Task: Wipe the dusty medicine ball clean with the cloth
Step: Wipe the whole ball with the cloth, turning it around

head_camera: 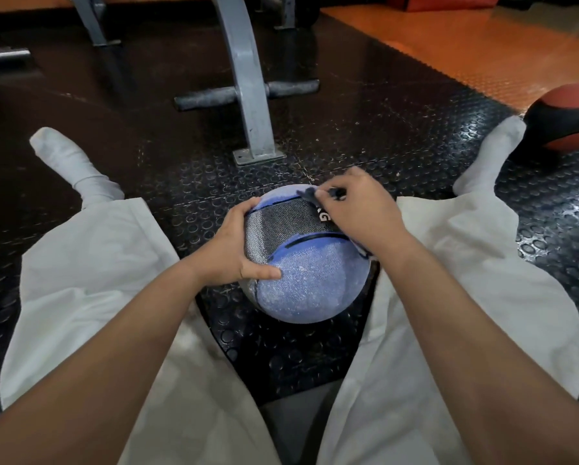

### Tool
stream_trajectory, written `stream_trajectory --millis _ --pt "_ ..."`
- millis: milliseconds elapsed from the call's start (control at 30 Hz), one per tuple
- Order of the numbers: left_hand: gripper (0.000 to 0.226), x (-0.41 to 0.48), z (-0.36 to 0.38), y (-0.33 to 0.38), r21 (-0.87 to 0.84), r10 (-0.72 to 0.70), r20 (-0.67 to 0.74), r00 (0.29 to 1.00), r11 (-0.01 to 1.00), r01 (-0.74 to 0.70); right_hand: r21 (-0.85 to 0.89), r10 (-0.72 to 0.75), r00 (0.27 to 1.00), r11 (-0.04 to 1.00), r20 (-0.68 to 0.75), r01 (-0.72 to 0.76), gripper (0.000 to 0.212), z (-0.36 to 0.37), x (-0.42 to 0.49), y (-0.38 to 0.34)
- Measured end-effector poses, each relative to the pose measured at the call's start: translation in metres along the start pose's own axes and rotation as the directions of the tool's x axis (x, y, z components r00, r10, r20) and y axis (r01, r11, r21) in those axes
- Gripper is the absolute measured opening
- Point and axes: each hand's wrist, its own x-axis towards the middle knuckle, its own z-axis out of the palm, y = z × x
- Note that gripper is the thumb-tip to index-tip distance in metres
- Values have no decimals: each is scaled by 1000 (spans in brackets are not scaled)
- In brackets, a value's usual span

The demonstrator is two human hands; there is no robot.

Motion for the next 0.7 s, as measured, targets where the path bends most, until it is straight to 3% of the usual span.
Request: stream_trajectory --millis 67,133,367,567,700 --pt "147 2 0 2 -6 1 13 1000 1000 -1 37 81 997 996 20 -82 19 -3 2 8" --pt "141 4 2 6 -6 19 22 1000 1000 -19 -30 57 998 998 -8 -57 20 -2 3 8" --pt "134 10 9 20 20 39 9 999 999 -39 -271 -246 965 939 -93 213 39 14 -24 -25" --pt "126 12 29 31 10 59 -148 987 998 -58 -201 -145 989 970 -13 139 27 5 1 -22" --pt "111 20 33 45 53 106 -169 980 994 -98 -331 -183 982 924 55 191 25 7 15 -26"
